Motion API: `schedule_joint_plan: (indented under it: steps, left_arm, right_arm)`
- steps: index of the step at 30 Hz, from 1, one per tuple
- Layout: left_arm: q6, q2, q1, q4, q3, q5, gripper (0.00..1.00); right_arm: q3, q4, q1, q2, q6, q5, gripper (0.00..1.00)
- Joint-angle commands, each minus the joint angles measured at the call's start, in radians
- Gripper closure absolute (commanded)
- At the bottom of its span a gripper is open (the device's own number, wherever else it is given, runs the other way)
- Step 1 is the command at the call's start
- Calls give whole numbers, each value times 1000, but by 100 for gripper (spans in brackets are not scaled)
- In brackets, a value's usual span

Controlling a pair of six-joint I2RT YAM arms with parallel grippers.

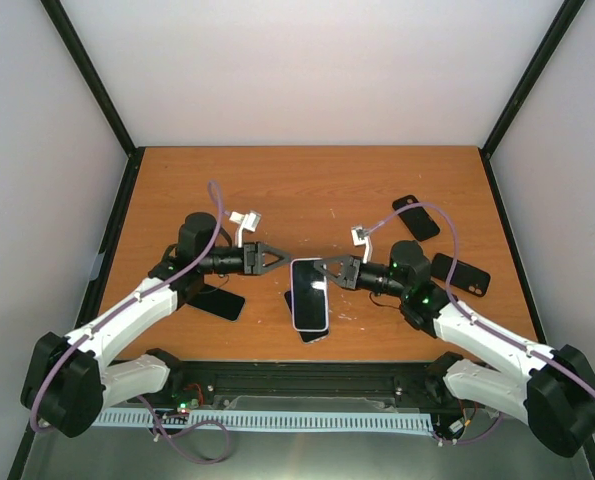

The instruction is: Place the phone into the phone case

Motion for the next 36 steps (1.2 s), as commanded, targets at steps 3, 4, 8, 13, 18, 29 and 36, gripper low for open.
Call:
schedule_joint_plan:
  steps: [3,4,8,13,18,29,36]
  left_arm:
    - [11,-22,8,-187,75,-278,20]
    - [19,-22,9,-228,84,-325,15]
    - [15,-17,10,-416,118,-530,1]
    - [-48,-13,19,-511,108,-726,1]
    - [-101,-2,43,-586,102,-845,1]
    - [-164,19,206,-548,-23,-708,1]
    - [-214,59,232,-563,-58,-734,1]
  right_arm:
    - [114,-312,-26,39,-172,157,97]
    - [125,-341,-36,50,-197,178,97]
    - [132,-371,-112,110,-246,164,97]
    - [166,-422,-202,246,-305,135,97]
    - [190,-419,-226,359,-345,123,97]
    - [328,-593,-258,564,-468,215,89]
    - [344,-601,-272,627,-473,258,82]
